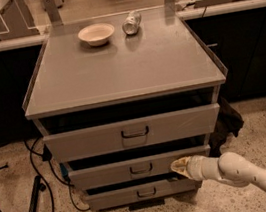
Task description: Close middle drawer
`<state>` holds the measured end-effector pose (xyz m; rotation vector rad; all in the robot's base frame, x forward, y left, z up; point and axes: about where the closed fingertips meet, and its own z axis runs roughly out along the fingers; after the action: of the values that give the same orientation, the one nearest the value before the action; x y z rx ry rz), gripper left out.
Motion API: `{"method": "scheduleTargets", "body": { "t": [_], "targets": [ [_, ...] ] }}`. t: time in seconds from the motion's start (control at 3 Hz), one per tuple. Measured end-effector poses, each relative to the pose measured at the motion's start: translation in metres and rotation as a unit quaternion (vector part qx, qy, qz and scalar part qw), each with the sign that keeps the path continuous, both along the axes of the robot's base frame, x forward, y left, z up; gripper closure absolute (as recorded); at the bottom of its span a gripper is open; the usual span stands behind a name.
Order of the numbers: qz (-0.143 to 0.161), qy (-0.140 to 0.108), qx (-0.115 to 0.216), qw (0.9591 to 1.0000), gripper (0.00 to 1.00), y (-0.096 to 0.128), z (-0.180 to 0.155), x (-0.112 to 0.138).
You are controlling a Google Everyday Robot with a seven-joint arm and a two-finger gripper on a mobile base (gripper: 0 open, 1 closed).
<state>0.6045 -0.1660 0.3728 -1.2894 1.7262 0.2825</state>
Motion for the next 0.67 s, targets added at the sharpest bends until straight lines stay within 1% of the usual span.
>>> {"method": "scheduleTargets", "body": {
  "t": [0.33, 0.67],
  "targets": [
    [0.013, 0.01, -0.012, 0.9998, 1.0, 0.0089, 0.0015, 0.0033],
    [0.014, 0.011, -0.012, 0.9998, 1.0, 0.0088, 0.0016, 0.0011]
  ]
}}
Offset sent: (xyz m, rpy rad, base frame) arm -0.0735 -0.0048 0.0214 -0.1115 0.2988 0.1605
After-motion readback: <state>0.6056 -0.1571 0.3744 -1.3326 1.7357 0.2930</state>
